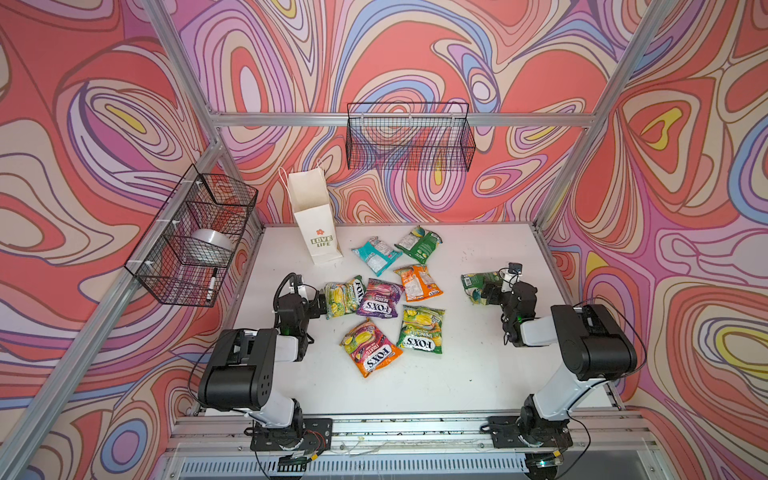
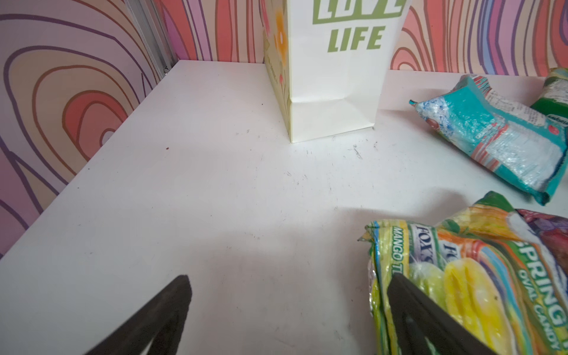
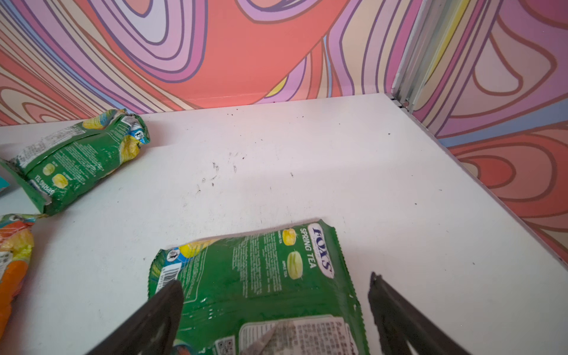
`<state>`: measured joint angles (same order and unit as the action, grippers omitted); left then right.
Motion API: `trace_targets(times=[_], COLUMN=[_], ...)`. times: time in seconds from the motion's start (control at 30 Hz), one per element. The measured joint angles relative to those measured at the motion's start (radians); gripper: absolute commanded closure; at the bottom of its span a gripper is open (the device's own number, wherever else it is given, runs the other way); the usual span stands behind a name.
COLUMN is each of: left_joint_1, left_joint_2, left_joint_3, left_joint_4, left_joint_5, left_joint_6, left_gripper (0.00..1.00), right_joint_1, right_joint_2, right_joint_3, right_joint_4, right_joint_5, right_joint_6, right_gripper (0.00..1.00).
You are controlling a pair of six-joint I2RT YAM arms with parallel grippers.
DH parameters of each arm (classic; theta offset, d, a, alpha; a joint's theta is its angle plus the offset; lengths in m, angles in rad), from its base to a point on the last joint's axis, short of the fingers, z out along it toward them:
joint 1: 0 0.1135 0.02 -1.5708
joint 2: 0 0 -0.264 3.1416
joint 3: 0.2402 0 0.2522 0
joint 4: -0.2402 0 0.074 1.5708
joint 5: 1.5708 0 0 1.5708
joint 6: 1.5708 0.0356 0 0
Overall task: Place the snacks into the paper bag
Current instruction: Pick up the paper bag from the top-left of the table.
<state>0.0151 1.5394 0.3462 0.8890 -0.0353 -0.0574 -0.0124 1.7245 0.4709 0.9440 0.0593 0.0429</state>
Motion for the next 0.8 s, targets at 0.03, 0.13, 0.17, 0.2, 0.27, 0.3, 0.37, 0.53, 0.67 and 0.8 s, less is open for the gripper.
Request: trace_targets(times=[0.03,0.13,0.17,0.2,0.27,0.3,0.37,0.53,0.67,0.8], left_joint_1=[0.000,-0.008,-0.014,-0.023,-0.048,-0.067,-0.098,-0.113,-0.113,-0.086], left_joint_2=[-0.018,-0.172,-0.238,-0.312,-0.430,-0.476,-0.522,-0.352,-0.056,0.268], left_joint_3=[0.009,0.051,0.065,0.090,0.172,0.239,0.387,0.919,1.350,1.749], left_joint_4=[-0.043,-0.223,-0.267,-0.334,-0.499,-0.600,-0.778,-1.253,-1.491,-1.712], left_joint_5=[-0.001,-0.043,-0.065,-0.085,-0.120,-0.138,-0.169,-0.240,-0.264,-0.242], left_joint_6=[0.000,-0.020,-0.041,-0.069,-0.138,-0.176,-0.252,-0.423,-0.464,-0.494], left_gripper=[0.00,0.00,0.00,0.00,0.00,0.00,0.00,0.00,0.00,0.00], right_joint_1=[0.000,0.001,0.001,0.001,0.001,0.000,0.000,-0.009,-0.013,-0.013], right_joint_2=[-0.003,-0.110,-0.168,-0.235,-0.346,-0.391,-0.448,-0.480,-0.479,-0.489], right_joint_3=[0.000,0.003,0.012,0.031,0.100,0.145,0.202,0.304,0.306,0.338], right_joint_4=[0.000,-0.143,-0.204,-0.269,-0.395,-0.452,-0.513,-0.745,-0.833,-0.935], right_joint_5=[0.010,0.066,0.091,0.121,0.178,0.195,0.218,0.253,0.201,0.138], right_joint_6=[0.004,0.028,0.048,0.080,0.151,0.182,0.243,0.487,0.576,0.614], right_gripper=[0.02,0.02,0.01,0.02,0.02,0.02,0.02,0.02,0.02,0.02])
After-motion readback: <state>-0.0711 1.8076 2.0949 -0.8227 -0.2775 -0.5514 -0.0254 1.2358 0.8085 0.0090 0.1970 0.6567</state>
